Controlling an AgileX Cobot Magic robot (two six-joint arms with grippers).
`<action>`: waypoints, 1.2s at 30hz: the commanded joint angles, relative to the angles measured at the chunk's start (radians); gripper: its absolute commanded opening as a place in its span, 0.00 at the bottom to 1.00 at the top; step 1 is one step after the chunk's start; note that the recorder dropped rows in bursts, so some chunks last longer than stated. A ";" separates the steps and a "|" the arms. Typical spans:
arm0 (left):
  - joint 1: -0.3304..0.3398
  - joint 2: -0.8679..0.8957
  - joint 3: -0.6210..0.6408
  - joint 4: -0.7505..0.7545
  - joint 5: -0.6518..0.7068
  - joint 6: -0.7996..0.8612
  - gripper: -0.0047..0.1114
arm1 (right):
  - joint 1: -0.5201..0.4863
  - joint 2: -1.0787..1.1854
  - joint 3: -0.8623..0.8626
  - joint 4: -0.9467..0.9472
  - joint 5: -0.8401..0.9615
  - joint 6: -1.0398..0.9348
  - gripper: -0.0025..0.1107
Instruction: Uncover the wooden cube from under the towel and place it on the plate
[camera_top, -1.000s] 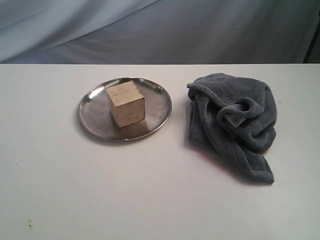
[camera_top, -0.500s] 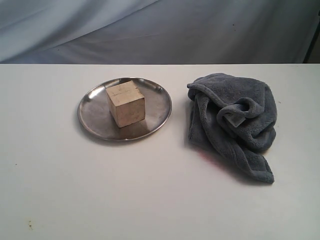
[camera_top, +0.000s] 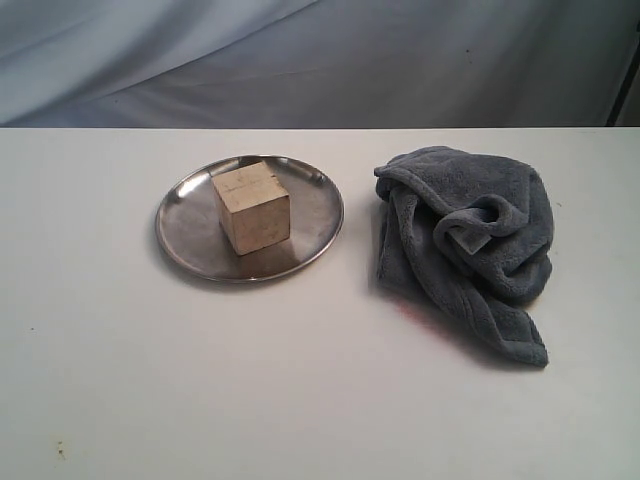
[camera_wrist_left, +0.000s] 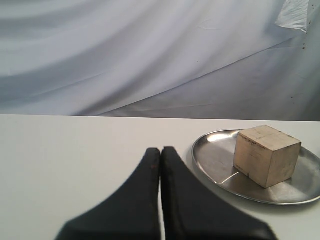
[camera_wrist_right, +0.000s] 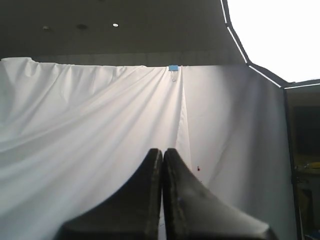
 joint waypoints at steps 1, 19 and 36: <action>-0.001 -0.002 0.004 0.001 -0.004 -0.003 0.05 | -0.001 -0.070 0.006 0.005 0.062 0.000 0.02; -0.001 -0.002 0.004 0.001 -0.004 -0.003 0.05 | 0.001 -0.090 0.185 -0.015 0.240 0.006 0.02; -0.001 -0.002 0.004 0.001 -0.004 0.002 0.05 | 0.001 -0.090 0.423 0.028 0.086 -0.147 0.02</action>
